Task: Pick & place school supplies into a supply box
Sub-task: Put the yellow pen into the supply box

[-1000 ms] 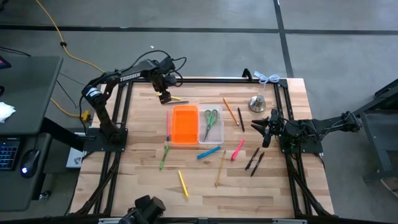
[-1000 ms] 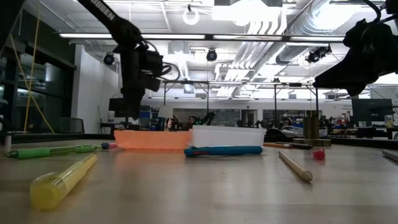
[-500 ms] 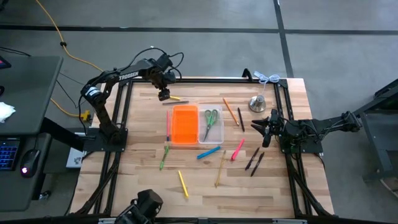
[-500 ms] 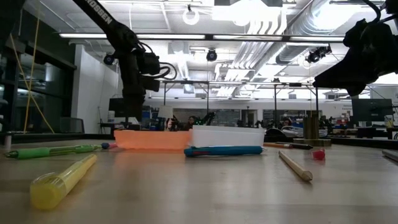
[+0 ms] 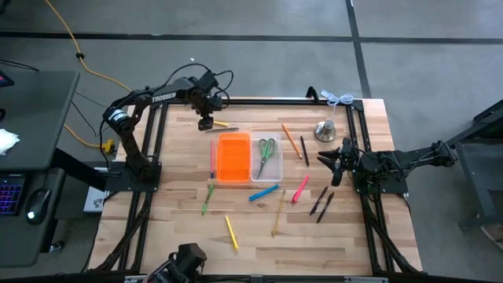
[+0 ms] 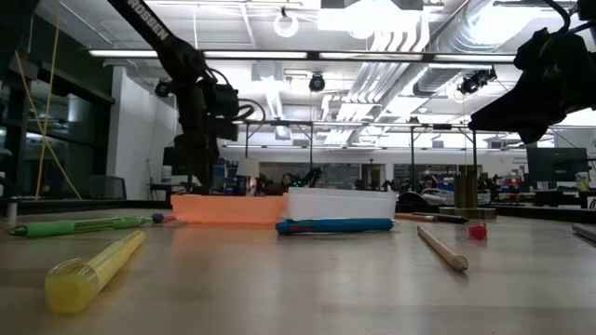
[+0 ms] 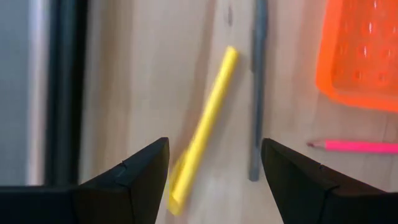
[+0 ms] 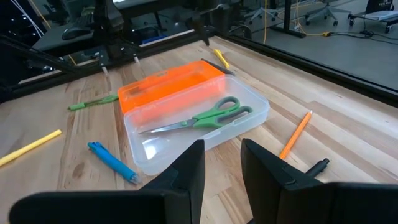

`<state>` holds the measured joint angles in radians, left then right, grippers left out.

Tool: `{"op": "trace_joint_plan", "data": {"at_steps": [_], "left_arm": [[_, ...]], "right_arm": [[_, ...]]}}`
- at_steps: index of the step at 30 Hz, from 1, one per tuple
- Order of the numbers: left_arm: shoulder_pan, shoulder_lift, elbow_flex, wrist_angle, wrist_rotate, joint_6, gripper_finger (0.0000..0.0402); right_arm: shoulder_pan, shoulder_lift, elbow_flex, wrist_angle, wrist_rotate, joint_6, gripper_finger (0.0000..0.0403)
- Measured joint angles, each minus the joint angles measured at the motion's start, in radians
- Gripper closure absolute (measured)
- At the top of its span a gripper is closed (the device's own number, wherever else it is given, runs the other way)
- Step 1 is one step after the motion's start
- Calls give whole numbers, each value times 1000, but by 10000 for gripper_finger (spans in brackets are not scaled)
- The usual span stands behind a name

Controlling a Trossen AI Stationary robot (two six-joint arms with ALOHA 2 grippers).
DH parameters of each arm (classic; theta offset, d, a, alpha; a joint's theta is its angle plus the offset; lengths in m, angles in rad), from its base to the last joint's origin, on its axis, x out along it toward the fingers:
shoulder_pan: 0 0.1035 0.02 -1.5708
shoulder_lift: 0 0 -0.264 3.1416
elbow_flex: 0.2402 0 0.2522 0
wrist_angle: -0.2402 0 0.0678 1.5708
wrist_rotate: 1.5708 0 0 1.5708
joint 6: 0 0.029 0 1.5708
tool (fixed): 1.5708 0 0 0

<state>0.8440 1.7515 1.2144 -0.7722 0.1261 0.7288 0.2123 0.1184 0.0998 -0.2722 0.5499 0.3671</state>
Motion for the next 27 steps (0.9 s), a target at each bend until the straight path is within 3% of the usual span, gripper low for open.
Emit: {"op": "trace_joint_plan", "data": {"at_steps": [14, 27], "left_arm": [[0, 3, -67, 128, -28, -57, 120], [0, 125, -61, 133, -31, -105, 119]], "right_arm": [[0, 0, 0, 0, 0, 25, 320], [0, 0, 0, 0, -4, 26, 320]]}}
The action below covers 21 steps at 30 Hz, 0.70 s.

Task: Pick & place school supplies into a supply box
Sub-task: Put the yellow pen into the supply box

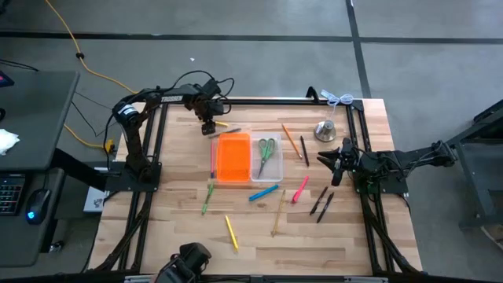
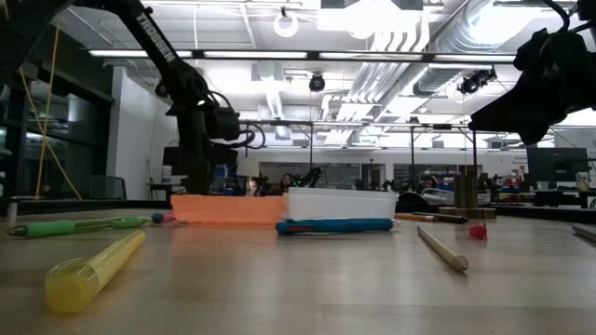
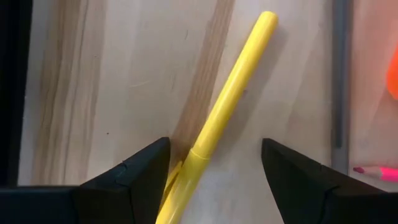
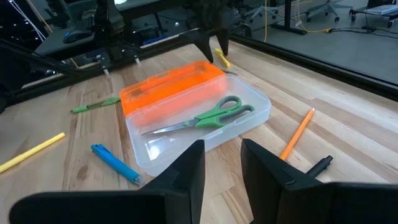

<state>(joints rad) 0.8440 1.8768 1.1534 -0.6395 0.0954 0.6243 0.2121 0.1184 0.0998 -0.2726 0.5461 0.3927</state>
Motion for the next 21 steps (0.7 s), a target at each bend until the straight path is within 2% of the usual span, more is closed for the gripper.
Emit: {"op": "trace_joint_plan", "data": {"at_steps": [21], "left_arm": [[0, 15, -3, 9, -24, -4, 115]], "right_arm": [[0, 0, 0, 0, 3, 18, 320]]}}
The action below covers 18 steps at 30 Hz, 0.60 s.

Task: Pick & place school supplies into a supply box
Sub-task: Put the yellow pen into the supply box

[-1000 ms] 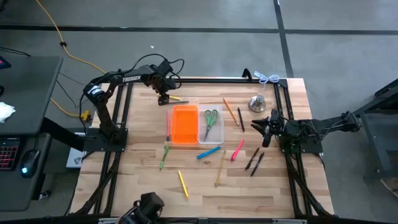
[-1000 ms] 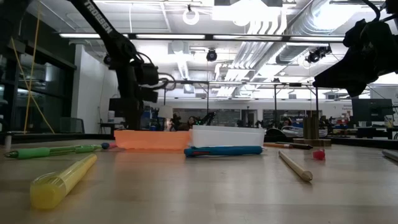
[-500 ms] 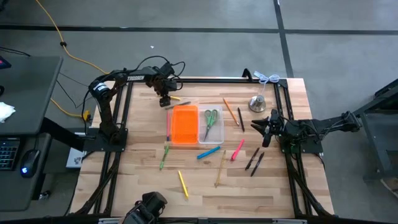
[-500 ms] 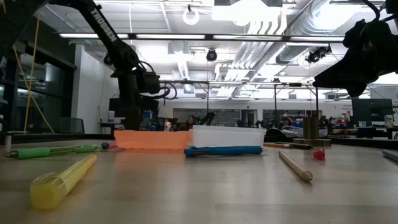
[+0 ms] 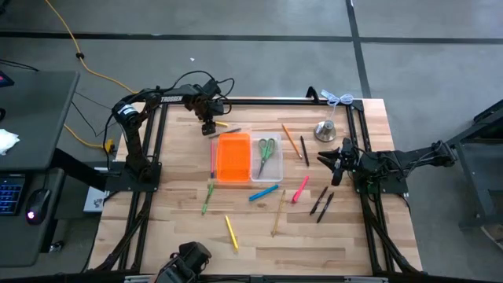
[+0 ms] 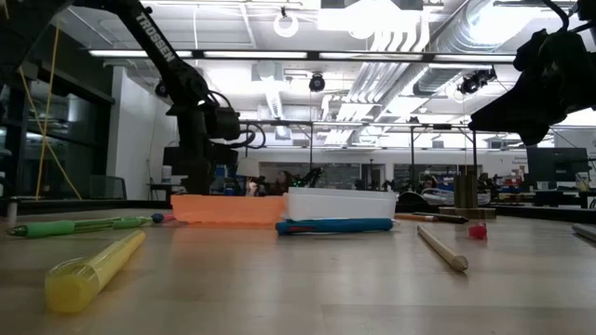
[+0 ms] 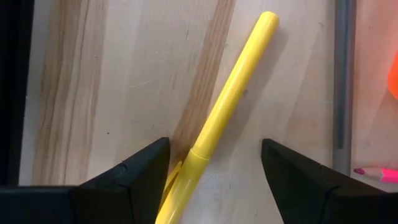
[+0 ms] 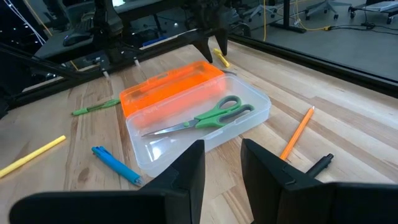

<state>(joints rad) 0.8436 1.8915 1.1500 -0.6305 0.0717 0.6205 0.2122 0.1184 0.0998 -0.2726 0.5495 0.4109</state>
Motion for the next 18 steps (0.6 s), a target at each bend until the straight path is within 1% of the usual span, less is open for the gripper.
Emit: {"op": "trace_joint_plan", "data": {"at_steps": [5, 10, 14, 18], "left_arm": [[0, 1, 0, 0, -4, -5, 119], [0, 1, -1, 2, -9, -25, 136], [0, 1, -1, 7, -15, -34, 161], [-1, 1, -1, 11, -27, -50, 195]], "right_arm": [[0, 0, 0, 0, 0, 0, 320], [0, 0, 0, 0, 0, 0, 320], [0, 0, 0, 0, 0, 0, 320], [0, 0, 0, 0, 0, 0, 320]]}}
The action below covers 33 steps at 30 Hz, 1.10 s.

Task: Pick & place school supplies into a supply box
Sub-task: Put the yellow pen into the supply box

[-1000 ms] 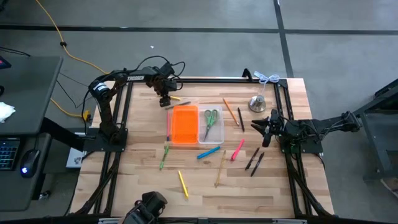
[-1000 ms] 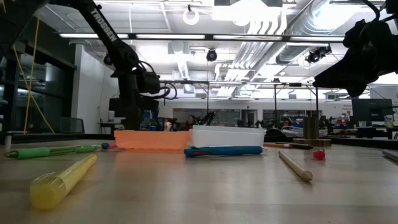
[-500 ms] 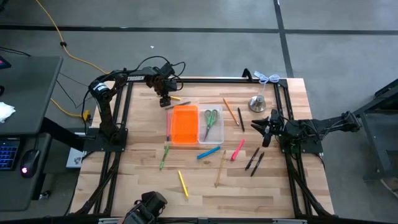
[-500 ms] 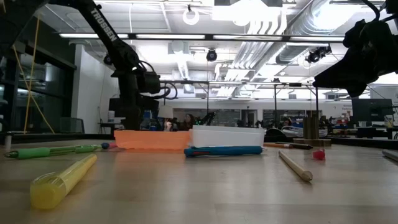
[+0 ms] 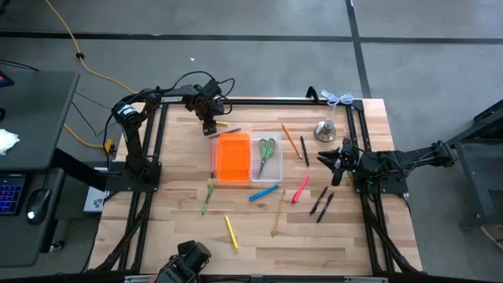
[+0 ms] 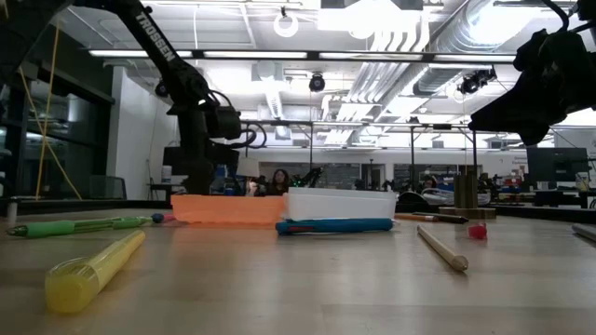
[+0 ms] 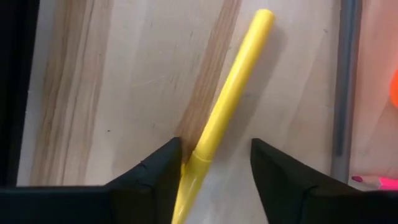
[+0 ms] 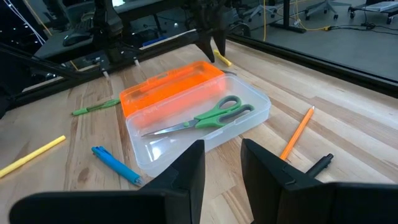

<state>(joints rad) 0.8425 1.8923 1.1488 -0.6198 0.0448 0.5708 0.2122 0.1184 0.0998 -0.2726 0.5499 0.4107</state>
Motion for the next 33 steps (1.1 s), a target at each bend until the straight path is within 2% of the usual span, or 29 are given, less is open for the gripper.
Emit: {"op": "trace_joint_plan", "data": {"at_steps": [9, 19, 22, 28, 33], "left_arm": [[0, 0, 3, 7, -7, -29, 274], [4, 7, 138, -92, -68, -56, 379], [2, 7, 189, -155, -83, -57, 388], [2, 7, 334, -295, -88, -123, 376], [-1, 5, 463, -396, -42, -183, 393]], "right_arm": [[0, 0, 0, 0, 0, 0, 320], [0, 0, 0, 0, 0, 0, 320], [0, 0, 0, 0, 0, 0, 320], [0, 0, 0, 0, 0, 0, 320], [0, 0, 0, 0, 0, 0, 320]]}}
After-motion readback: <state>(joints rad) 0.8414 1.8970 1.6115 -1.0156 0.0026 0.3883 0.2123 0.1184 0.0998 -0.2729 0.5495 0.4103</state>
